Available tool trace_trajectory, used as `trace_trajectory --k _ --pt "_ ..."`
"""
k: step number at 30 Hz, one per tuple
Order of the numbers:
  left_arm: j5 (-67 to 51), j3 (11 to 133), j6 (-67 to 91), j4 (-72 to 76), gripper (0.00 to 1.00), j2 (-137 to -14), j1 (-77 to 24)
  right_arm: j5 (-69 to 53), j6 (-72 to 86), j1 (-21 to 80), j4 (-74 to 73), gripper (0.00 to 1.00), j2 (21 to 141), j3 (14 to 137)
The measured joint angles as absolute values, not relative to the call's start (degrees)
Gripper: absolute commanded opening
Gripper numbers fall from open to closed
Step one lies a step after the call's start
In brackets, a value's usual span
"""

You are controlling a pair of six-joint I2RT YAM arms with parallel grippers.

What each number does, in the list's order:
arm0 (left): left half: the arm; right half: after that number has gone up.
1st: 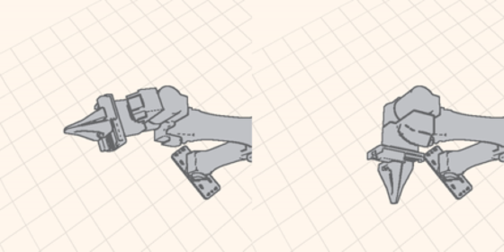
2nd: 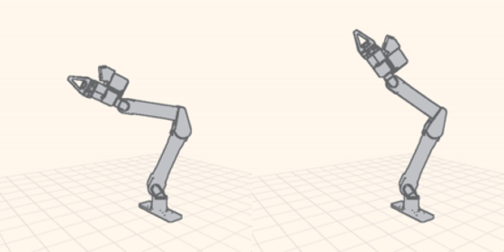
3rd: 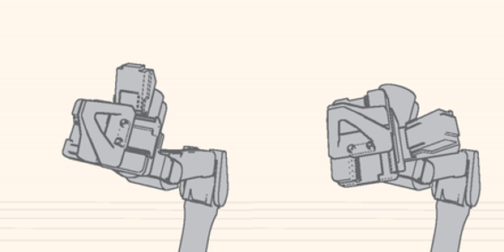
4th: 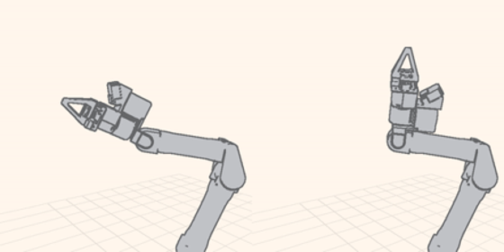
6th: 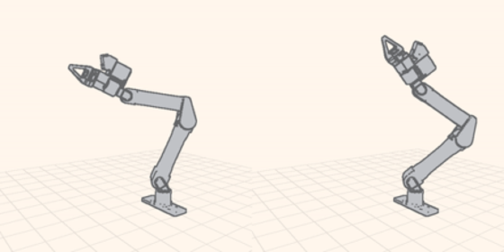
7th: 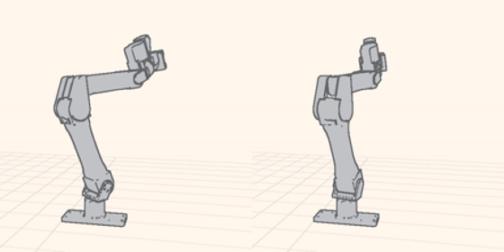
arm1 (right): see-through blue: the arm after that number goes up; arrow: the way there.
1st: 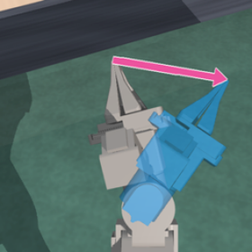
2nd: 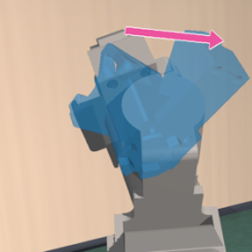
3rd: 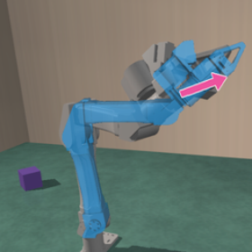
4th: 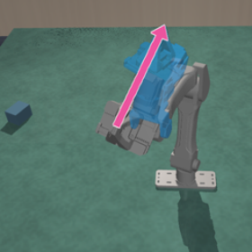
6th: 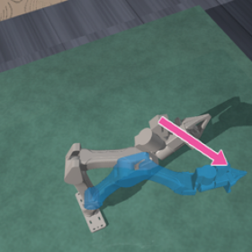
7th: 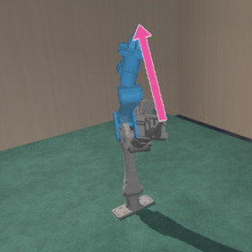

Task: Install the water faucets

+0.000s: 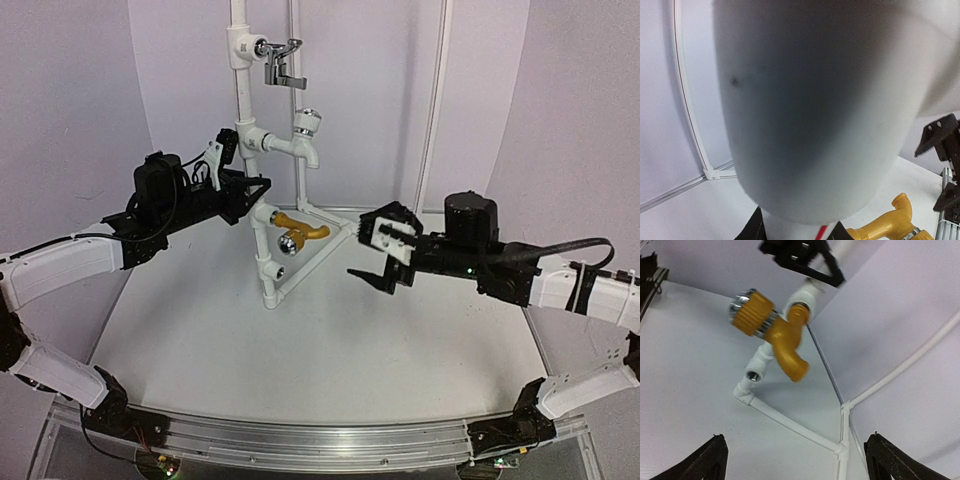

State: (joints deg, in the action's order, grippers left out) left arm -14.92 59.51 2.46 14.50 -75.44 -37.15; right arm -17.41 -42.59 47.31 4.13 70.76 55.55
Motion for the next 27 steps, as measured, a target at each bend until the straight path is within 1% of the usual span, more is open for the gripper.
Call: trace_trajectory --k 5,8,11,15,22,27 --pt "-14.94 59.51 2.44 14.5 0.0 -75.44 -37.15 -14.55 -59.92 54.96 8.64 0.82 75.52 55.53" --pt "-14.96 59.51 2.42 14.51 0.0 -75.44 -37.15 -13.7 -65.67 55.7 11.32 0.75 77.7 55.55" --pt "-14.96 59.51 2.39 14.5 0.0 -75.44 -37.15 -12.9 -69.54 55.7 14.01 0.72 79.07 55.62" --pt "-14.98 59.51 2.39 14.5 0.0 -75.44 -37.15 -12.42 -72.92 55.81 16.8 0.7 80.57 56.43" --pt "-15.06 59.51 2.37 14.5 0.0 -75.44 -37.15 -12.21 -75.24 56.09 21.39 0.63 84.23 58.24" --pt "-15.28 59.51 2.37 14.5 0.0 -75.44 -37.15 -12.02 -75.46 56.29 24.16 0.61 86.79 59.04"
